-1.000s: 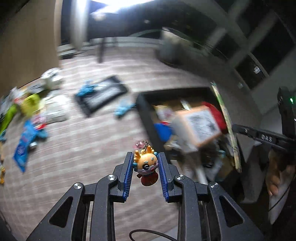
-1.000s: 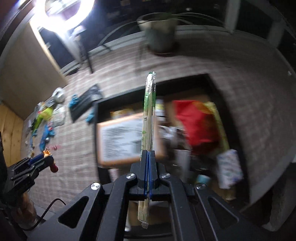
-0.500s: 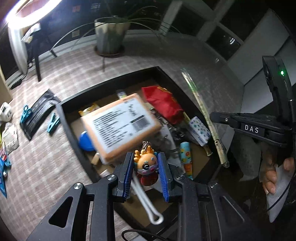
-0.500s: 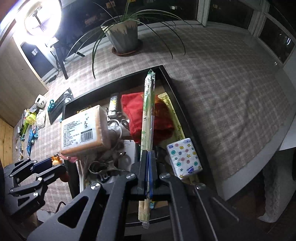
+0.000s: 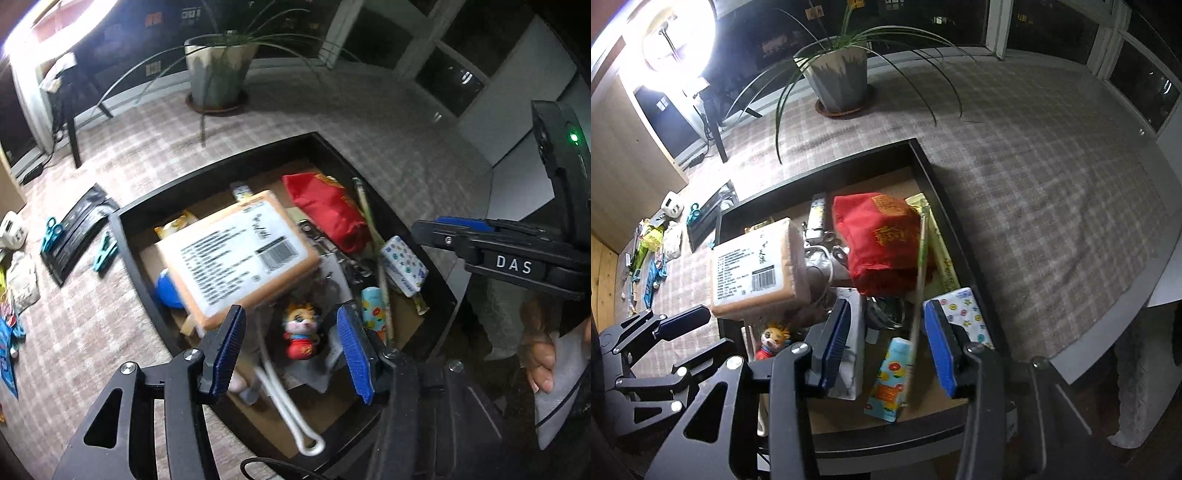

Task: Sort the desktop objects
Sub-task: 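Carry figurine and chopsticks into the black box and open both grippers, then return to the table and grasp the white snack packet with the left gripper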

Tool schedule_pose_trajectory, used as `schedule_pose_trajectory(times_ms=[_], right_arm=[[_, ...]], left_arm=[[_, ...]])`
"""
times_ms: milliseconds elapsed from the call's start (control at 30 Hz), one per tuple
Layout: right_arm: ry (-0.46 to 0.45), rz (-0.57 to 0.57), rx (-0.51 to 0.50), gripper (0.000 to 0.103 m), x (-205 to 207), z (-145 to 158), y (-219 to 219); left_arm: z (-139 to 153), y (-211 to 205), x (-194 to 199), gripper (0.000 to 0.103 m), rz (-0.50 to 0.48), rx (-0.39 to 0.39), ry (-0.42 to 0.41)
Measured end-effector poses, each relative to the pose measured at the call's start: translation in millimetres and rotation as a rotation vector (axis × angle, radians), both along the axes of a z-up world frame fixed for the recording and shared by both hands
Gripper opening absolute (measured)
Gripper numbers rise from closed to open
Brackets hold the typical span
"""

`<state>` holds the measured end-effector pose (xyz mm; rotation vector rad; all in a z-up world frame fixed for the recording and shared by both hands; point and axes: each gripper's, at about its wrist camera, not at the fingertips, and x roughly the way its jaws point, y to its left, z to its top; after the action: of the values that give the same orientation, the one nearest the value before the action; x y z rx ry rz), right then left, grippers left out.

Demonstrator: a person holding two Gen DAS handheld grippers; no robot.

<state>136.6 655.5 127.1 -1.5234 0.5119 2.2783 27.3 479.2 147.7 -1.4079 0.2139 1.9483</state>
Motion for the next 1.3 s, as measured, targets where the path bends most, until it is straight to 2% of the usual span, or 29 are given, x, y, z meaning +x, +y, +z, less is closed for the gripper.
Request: schedule_pose_trajectory(times_ms=[200, 467, 600, 833, 1067, 1300], right_arm=[[-0.001, 0.045, -0.013, 0.042, -22.3, -4.5, -24.8], [0.016, 0.129, -0.045, 0.043, -62.7, -6.5, -81.4], [0.031, 0.178, -0.033, 0.043, -85.1, -4.5, -117.9], [0.113, 0.27, -0.058, 0.043, -125.8, -0.6, -181.1], [0.062, 0.386, -0.056, 0.043, -178.2, -11.9, -235.7], [0.063, 0.485, -0.09, 0.043, -230.1, -17.1, -289.2]], left_arm=[[-3.0, -35.9, -13.6, 0.049, 0.064, -0.008, -0.001], [-8.0, -115.7, -38.5, 0.049, 0.198, -0.029, 0.002], [-11.5, -169.0, -51.9, 0.049, 0.278, -0.045, -0.002], [-24.8, -273.0, -76.1, 0.049, 0.447, -0.076, -0.025], [-39.0, -378.2, -94.8, 0.049, 0.621, -0.111, -0.035], [-59.5, -462.7, -108.3, 0.049, 0.775, -0.146, -0.054]])
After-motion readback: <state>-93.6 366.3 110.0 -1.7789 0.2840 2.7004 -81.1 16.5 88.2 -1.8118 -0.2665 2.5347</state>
